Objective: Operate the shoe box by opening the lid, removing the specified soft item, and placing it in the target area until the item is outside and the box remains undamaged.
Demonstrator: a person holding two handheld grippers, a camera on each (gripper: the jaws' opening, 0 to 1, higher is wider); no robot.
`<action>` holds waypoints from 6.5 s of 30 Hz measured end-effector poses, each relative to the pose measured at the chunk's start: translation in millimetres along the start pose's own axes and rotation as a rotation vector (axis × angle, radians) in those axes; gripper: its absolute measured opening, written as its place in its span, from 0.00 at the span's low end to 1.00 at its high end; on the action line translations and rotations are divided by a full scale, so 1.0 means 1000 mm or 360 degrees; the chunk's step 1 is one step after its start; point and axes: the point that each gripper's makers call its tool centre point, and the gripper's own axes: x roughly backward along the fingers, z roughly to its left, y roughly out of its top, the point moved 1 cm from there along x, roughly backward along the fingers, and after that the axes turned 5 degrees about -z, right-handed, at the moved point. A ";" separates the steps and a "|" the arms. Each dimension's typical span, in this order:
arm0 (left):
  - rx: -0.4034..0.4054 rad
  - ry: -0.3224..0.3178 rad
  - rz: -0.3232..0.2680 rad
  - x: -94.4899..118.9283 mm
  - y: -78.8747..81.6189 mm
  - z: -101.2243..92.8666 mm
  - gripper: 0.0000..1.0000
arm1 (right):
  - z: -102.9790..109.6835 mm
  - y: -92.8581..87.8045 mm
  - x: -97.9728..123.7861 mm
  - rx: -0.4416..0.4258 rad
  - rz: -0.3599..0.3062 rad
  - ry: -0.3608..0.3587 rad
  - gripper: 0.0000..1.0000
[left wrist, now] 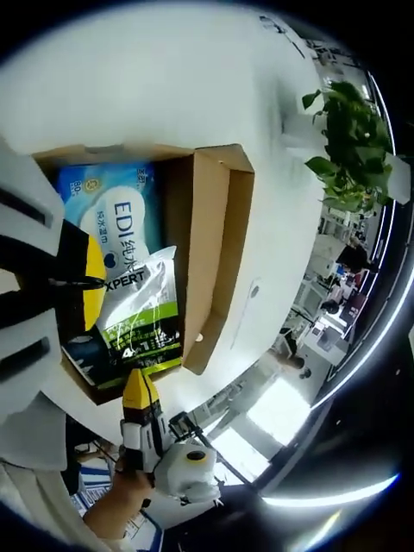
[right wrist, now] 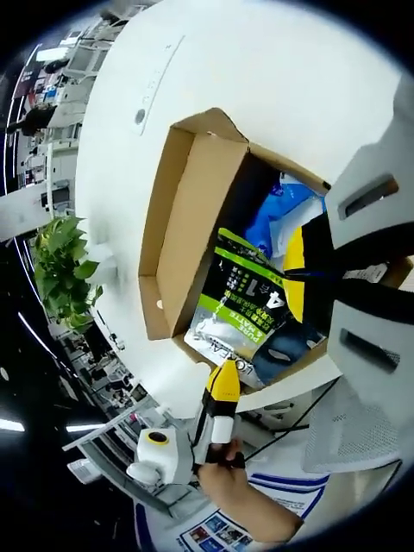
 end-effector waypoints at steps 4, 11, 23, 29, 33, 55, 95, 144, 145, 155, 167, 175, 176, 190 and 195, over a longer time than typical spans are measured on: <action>-0.0026 -0.0013 0.0007 -0.002 0.001 -0.009 0.00 | -0.003 0.002 0.009 -0.0029 -0.0024 -0.0011 0.00; -0.0053 -0.0046 0.0010 -0.008 0.005 -0.026 0.00 | -0.013 0.005 0.026 -0.0075 -0.0082 -0.0056 0.00; -0.0116 -0.0120 0.0042 -0.026 0.007 -0.061 0.00 | -0.037 0.000 0.057 -0.0156 -0.0133 -0.0134 0.00; -0.0141 -0.0156 0.0065 -0.037 0.006 -0.076 0.00 | -0.049 -0.003 0.069 -0.0200 -0.0155 -0.0167 0.00; -0.0154 -0.0174 0.0080 -0.044 0.006 -0.082 0.00 | -0.057 -0.006 0.077 -0.0224 -0.0161 -0.0189 0.00; -0.0210 -0.0262 0.0155 -0.081 0.001 -0.117 0.00 | -0.095 -0.023 0.107 -0.0299 -0.0147 -0.0290 0.00; -0.0377 -0.0323 0.0362 -0.161 0.000 -0.168 0.00 | -0.181 -0.042 0.128 -0.0405 -0.0099 -0.0448 0.00; -0.1425 -0.0129 0.0747 -0.234 -0.032 -0.156 0.01 | -0.238 -0.069 0.088 -0.0417 -0.0083 -0.0553 0.00; -0.1448 -0.0122 0.0748 -0.234 -0.032 -0.155 0.01 | -0.238 -0.070 0.087 -0.0419 -0.0083 -0.0550 0.00; -0.1630 -0.0112 0.0781 -0.236 -0.035 -0.149 0.02 | -0.237 -0.077 0.080 -0.0384 -0.0063 -0.0560 0.00; -0.1813 -0.0083 0.0791 -0.235 -0.033 -0.145 0.05 | -0.242 -0.073 0.081 -0.0318 -0.0078 -0.0589 0.01; -0.1980 -0.0054 0.0792 -0.226 -0.031 -0.143 0.09 | -0.245 -0.077 0.083 -0.0300 -0.0067 -0.0611 0.02; -0.1979 -0.0053 0.0787 -0.225 -0.030 -0.145 0.09 | -0.244 -0.077 0.083 -0.0301 -0.0066 -0.0609 0.03; -0.1798 -0.0121 0.0630 -0.206 -0.019 -0.170 0.16 | -0.240 -0.073 0.090 -0.0245 -0.0067 -0.0621 0.07; -0.1674 -0.0161 0.0550 -0.195 -0.012 -0.180 0.20 | -0.235 -0.073 0.096 -0.0186 -0.0052 -0.0629 0.11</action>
